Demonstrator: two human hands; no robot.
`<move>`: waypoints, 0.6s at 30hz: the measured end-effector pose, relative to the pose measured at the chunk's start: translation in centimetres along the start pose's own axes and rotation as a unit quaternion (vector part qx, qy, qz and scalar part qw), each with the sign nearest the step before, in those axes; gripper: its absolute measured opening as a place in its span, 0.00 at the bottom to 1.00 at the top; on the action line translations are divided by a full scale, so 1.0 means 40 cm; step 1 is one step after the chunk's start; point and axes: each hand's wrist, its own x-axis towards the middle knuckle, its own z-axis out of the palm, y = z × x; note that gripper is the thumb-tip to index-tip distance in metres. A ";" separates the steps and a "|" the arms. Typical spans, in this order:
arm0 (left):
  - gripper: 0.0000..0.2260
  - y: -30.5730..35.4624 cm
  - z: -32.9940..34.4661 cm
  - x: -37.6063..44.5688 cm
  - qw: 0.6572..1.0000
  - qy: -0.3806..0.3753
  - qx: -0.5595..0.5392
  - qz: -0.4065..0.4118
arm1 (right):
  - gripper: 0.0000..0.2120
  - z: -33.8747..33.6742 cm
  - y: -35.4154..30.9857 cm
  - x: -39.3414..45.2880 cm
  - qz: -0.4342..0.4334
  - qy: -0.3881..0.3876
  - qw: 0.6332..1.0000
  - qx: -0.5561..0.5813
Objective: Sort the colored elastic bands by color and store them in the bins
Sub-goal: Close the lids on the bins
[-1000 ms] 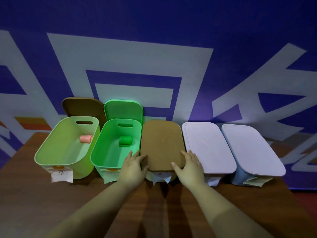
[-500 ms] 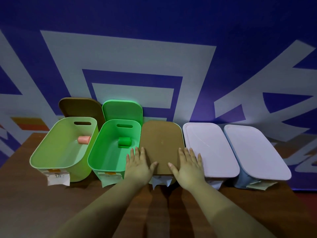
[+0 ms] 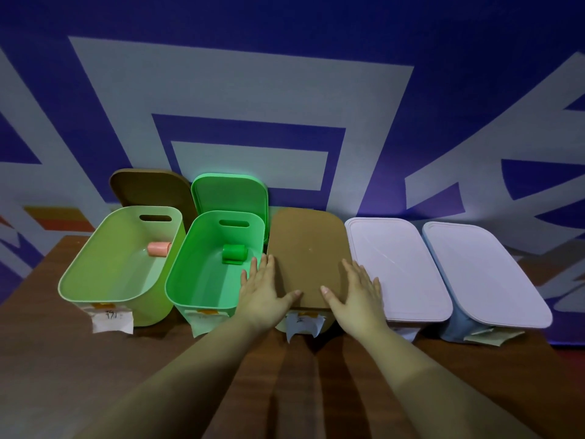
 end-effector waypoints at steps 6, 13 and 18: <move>0.41 -0.006 0.005 -0.004 0.999 -0.016 0.049 0.001 | 0.34 -0.001 0.006 0.004 0.003 -0.043 0.997 -0.062; 0.43 -0.037 0.017 -0.009 0.988 -0.046 0.145 0.016 | 0.34 0.005 0.002 -0.012 -0.031 -0.078 0.984 -0.154; 0.59 -0.038 0.016 -0.013 0.978 -0.029 0.201 0.052 | 0.40 0.004 0.010 -0.010 -0.051 -0.074 0.979 -0.184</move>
